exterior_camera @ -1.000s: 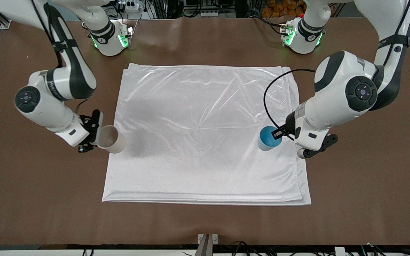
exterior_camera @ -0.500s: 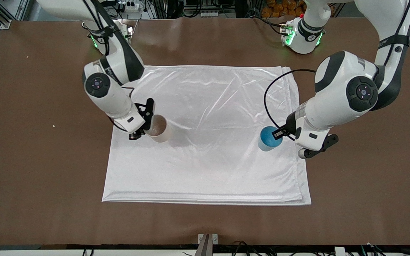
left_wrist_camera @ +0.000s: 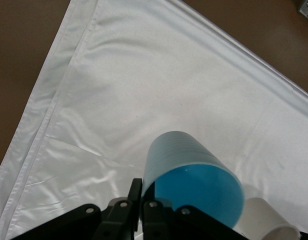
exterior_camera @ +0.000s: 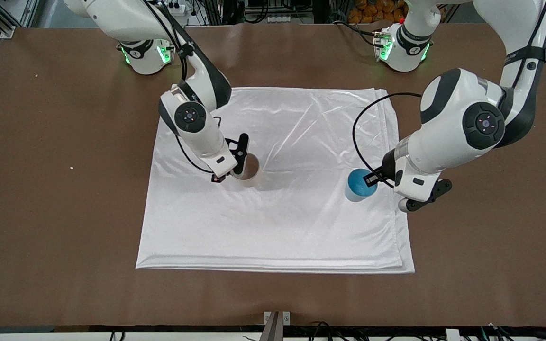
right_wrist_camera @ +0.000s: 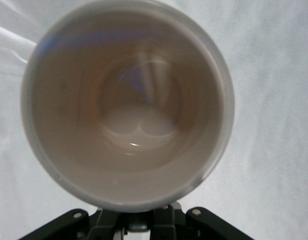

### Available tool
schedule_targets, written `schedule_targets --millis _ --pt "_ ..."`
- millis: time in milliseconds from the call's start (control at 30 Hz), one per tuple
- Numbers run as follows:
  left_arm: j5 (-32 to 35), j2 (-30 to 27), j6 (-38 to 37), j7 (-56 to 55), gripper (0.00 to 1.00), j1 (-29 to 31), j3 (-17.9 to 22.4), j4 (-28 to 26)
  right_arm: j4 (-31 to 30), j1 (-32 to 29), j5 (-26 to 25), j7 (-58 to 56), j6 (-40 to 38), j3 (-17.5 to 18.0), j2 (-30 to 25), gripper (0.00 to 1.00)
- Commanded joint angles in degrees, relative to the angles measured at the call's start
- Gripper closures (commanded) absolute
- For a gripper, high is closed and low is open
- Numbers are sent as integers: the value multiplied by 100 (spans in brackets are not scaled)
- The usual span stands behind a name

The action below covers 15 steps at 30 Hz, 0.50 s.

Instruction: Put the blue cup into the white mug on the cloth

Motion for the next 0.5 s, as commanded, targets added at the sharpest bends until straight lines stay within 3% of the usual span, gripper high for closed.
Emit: schedule_targets --millis 0,467 --pt "172 2 -94 -76 100 11 -12 40 261 171 -293 456 -32 -64 312 100" --pt "163 20 -94 -85 100 -6 -38 40 252 479 -451 597 82 -81 558 100"
